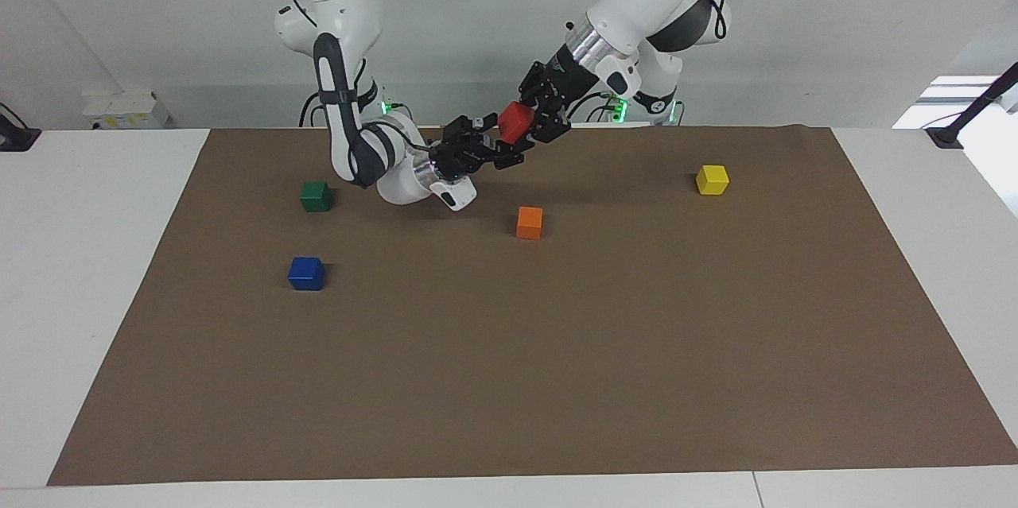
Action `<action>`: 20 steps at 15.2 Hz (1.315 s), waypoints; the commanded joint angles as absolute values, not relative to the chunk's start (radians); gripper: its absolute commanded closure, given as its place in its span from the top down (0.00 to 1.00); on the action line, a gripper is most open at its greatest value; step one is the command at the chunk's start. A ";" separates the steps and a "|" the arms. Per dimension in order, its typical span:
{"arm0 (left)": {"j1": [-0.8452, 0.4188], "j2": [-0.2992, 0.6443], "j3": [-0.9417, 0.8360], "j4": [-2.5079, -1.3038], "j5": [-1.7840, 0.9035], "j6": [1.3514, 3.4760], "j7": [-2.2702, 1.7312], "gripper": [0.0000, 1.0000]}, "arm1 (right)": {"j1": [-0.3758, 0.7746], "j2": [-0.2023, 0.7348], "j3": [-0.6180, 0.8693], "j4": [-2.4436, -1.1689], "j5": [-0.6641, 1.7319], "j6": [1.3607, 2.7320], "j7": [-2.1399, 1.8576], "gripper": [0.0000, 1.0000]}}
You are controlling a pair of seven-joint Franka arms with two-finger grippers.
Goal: Transfer red block to right arm and stack on blue block
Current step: 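Grasp the red cube with the right gripper while the left gripper releases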
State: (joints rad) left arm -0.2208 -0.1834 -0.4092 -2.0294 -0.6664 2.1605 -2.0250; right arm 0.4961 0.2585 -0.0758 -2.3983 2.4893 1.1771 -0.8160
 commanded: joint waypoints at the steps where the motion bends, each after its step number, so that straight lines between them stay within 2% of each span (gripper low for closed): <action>1: -0.247 -0.230 -0.394 -2.083 -0.696 2.194 -2.033 0.00 | 0.509 0.265 -0.071 -2.387 2.513 1.197 -0.816 0.84; 2: -0.247 -0.230 -0.394 -2.083 -0.696 2.194 -2.033 0.00 | 0.515 0.265 -0.071 -2.390 2.513 1.198 -0.845 0.70; 3: -0.245 -0.230 -0.394 -2.083 -0.696 2.194 -2.033 0.00 | 0.515 0.264 -0.071 -2.391 2.513 1.200 -0.866 0.29; 4: -0.244 -0.230 -0.394 -2.083 -0.696 2.191 -2.031 0.00 | 0.515 0.264 -0.071 -2.395 2.513 1.198 -0.876 0.00; 10: -0.236 -0.230 -0.390 -2.082 -0.693 2.186 -2.017 0.00 | 0.511 0.264 -0.071 -2.390 2.499 1.212 -0.885 0.00; 11: -0.236 -0.227 -0.390 -2.074 -0.690 2.186 -2.014 0.09 | 0.512 0.264 -0.071 -2.390 2.499 1.213 -0.887 0.00; 12: -0.233 -0.224 -0.387 -2.066 -0.684 2.189 -2.019 0.67 | 0.512 0.264 -0.071 -2.388 2.499 1.215 -0.888 0.00; 13: -0.226 -0.225 -0.385 -2.059 -0.683 2.181 -2.022 1.00 | 0.512 0.261 -0.071 -2.388 2.499 1.218 -0.890 0.00; 18: -0.071 -0.250 -0.380 -2.023 -0.681 2.088 -1.965 1.00 | 0.512 0.258 -0.072 -2.378 2.497 1.232 -0.884 0.00; 20: -0.007 -0.252 -0.376 -2.023 -0.681 2.018 -1.837 1.00 | 0.503 0.215 -0.074 -2.366 2.461 1.337 -0.868 0.00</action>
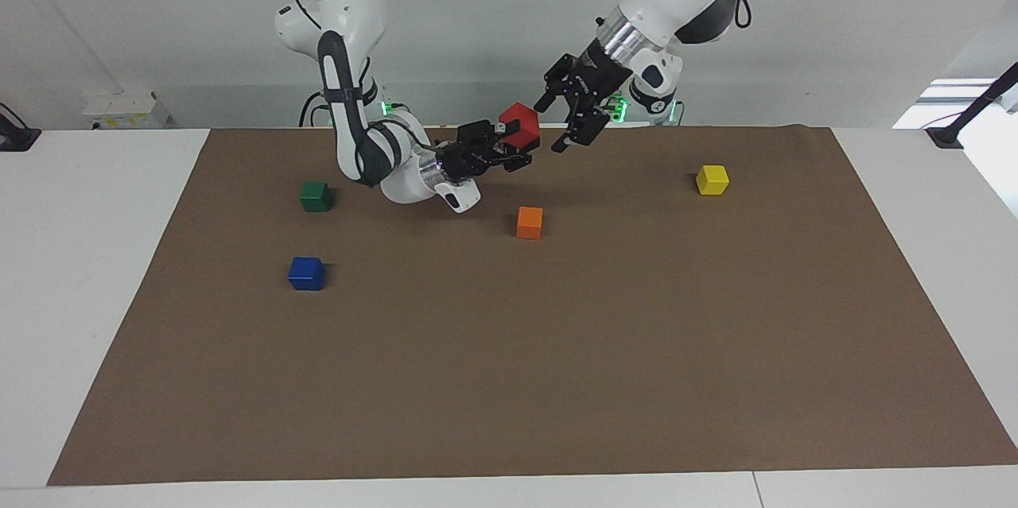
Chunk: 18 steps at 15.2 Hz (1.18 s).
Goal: Transfer red block to right arm and stack on blue block
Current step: 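Grasp the red cube with the right gripper while the left gripper releases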
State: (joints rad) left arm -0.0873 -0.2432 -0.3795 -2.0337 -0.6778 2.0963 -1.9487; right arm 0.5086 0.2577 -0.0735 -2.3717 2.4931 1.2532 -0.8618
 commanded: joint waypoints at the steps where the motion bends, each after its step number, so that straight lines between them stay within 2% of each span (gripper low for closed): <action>1: 0.041 -0.253 -0.371 -2.023 -0.680 1.982 -1.763 1.00 | 0.500 0.200 -0.074 -2.349 2.433 1.386 -0.853 0.00; 5: 0.188 -0.281 -0.371 -2.036 -0.580 1.858 -1.461 1.00 | 0.454 0.126 -0.077 -2.295 2.277 1.608 -0.786 0.00; 9: 0.291 -0.278 -0.371 -2.037 -0.387 1.858 -1.134 1.00 | 0.407 0.026 -0.077 -2.229 2.012 1.842 -0.619 0.00; 13: 0.370 -0.267 -0.371 -2.017 -0.264 1.865 -0.919 1.00 | 0.332 0.002 -0.081 -2.163 1.639 1.954 -0.451 0.00; 16: 0.367 -0.262 -0.371 -2.003 -0.181 1.856 -0.756 1.00 | 0.264 0.002 -0.083 -2.108 1.293 1.954 -0.313 0.00; 18: 0.353 -0.209 -0.342 -1.933 -0.099 1.788 -0.564 1.00 | 0.229 -0.002 -0.083 -2.073 1.076 1.948 -0.231 0.00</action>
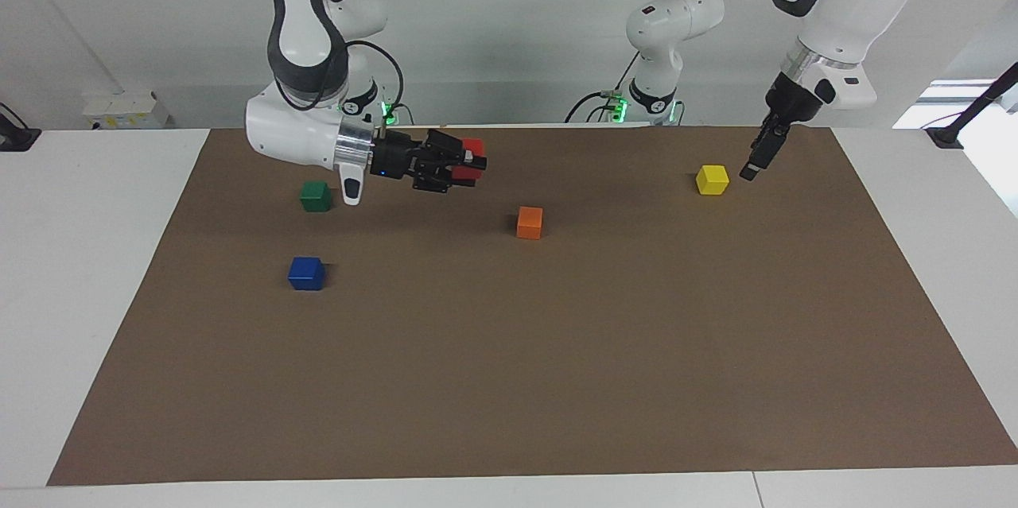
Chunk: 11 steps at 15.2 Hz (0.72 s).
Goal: Transfer red block to right arm and stack on blue block
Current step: 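Carry the red cube with the right gripper over the blue cube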
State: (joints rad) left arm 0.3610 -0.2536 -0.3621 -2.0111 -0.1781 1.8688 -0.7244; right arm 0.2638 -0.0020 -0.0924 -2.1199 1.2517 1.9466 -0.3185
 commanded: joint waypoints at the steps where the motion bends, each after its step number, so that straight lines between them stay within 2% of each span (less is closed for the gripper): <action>1: 0.345 -0.163 -0.330 -1.861 -0.081 1.729 -0.486 1.00 | 0.224 -0.014 -0.083 -2.066 1.002 1.948 -0.194 0.00; 3: 0.287 -0.063 -0.276 -1.717 -0.069 1.654 -0.440 1.00 | 0.222 -0.023 -0.083 -2.046 0.842 1.951 -0.117 0.00; 6: 0.111 0.011 -0.109 -1.614 0.003 1.600 -0.387 1.00 | 0.209 -0.018 -0.083 -2.011 0.587 1.951 -0.028 0.00; 11: 0.071 0.093 -0.071 -1.500 0.044 1.494 -0.203 1.00 | 0.169 -0.014 -0.081 -2.017 0.235 1.953 0.040 0.00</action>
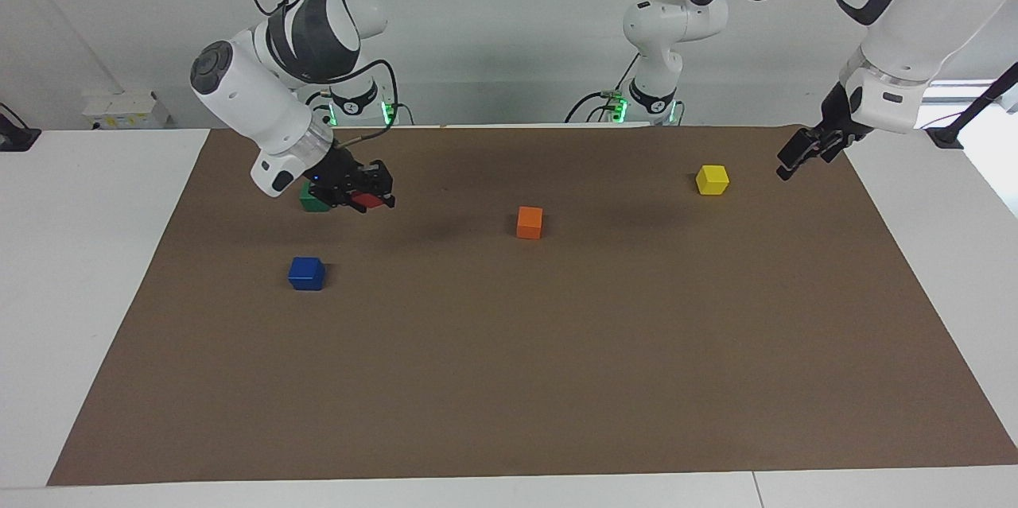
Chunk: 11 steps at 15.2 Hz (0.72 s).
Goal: Transfer red block to right arm and stack on blue block
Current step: 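Carry the red cube with the right gripper over the blue cube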
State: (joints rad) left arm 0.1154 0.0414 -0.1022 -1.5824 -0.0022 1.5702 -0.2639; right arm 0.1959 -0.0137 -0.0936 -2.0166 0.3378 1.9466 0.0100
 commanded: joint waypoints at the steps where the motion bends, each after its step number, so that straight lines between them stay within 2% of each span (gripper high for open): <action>1: 0.049 0.094 -0.043 -1.497 0.044 1.476 -0.175 1.00 | 0.155 -0.014 -0.081 -2.019 0.180 1.954 0.046 0.00; 4: 0.021 0.086 -0.020 -1.508 0.032 1.479 -0.155 1.00 | 0.114 0.005 -0.080 -2.026 0.091 1.980 0.061 0.00; 7: 0.017 0.077 -0.032 -1.508 0.034 1.483 -0.161 1.00 | 0.083 0.047 -0.080 -2.059 0.014 2.087 0.067 0.00; 9: 0.008 0.026 -0.035 -1.602 0.032 1.489 -0.155 1.00 | 0.078 0.087 -0.080 -2.059 -0.017 2.132 0.095 0.00; 11: 0.006 0.005 -0.037 -1.644 0.032 1.528 -0.150 1.00 | 0.077 0.123 -0.080 -2.057 -0.058 2.189 0.141 0.00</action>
